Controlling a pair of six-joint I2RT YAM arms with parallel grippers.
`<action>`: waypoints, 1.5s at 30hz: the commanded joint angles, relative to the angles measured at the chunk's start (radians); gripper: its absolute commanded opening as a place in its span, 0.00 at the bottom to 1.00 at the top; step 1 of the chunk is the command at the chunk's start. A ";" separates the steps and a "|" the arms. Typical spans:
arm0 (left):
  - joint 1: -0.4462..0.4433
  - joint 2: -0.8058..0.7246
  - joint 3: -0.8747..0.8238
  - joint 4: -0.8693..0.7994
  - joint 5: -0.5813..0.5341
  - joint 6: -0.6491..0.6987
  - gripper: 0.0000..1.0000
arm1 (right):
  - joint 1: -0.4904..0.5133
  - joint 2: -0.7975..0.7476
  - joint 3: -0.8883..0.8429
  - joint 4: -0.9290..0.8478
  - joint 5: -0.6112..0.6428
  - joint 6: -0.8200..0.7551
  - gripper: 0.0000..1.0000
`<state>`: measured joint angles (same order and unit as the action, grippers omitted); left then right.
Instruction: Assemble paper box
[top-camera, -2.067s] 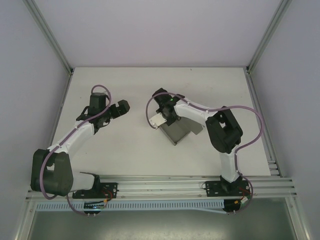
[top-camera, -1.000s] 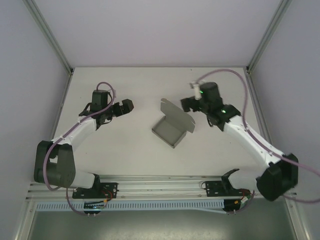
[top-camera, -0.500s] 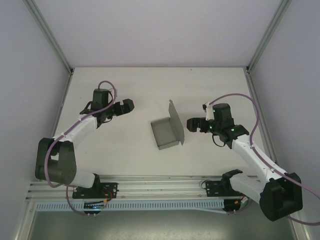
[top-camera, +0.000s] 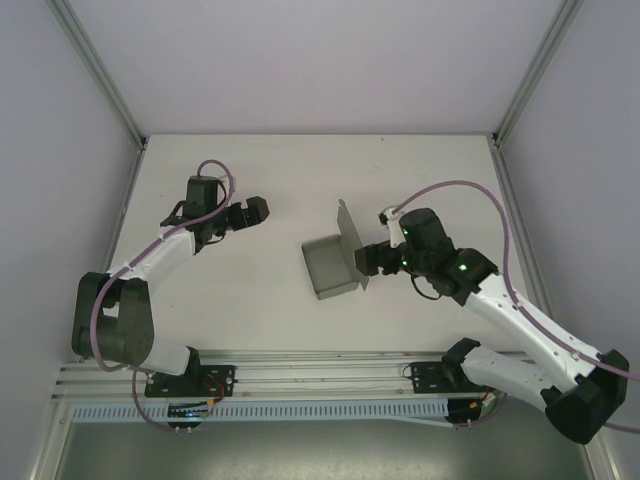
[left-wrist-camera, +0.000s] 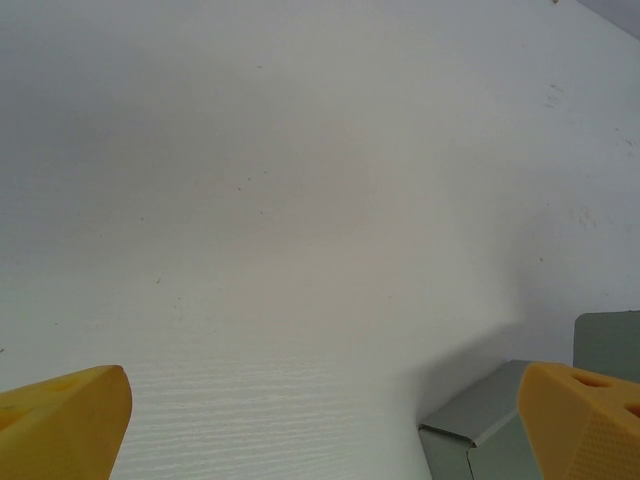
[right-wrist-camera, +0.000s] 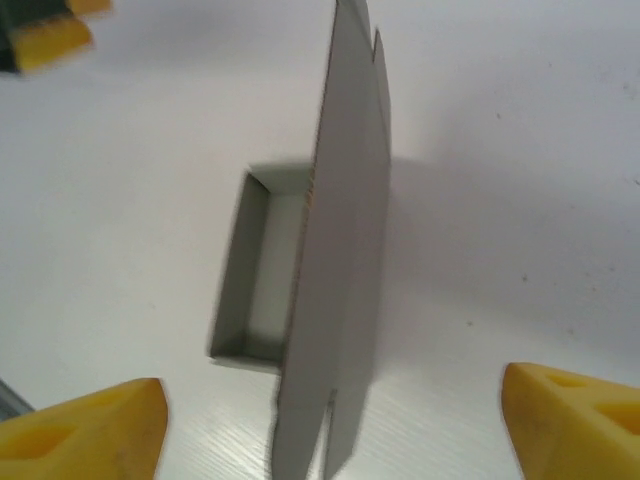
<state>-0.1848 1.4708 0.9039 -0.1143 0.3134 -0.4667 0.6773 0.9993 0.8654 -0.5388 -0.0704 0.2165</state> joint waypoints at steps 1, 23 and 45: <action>0.005 0.004 0.033 -0.011 0.033 0.039 0.98 | 0.007 0.119 0.032 -0.059 0.038 -0.017 0.69; -0.028 0.033 0.018 0.020 0.613 0.626 0.98 | -0.209 0.692 0.640 -0.436 -0.409 -1.415 0.00; -0.147 0.233 0.312 -0.324 0.438 0.856 0.52 | -0.247 0.921 0.894 -0.571 -0.375 -1.531 0.00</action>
<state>-0.3183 1.6966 1.1812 -0.3649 0.7238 0.3378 0.4397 1.9141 1.7412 -1.0817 -0.4286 -1.3071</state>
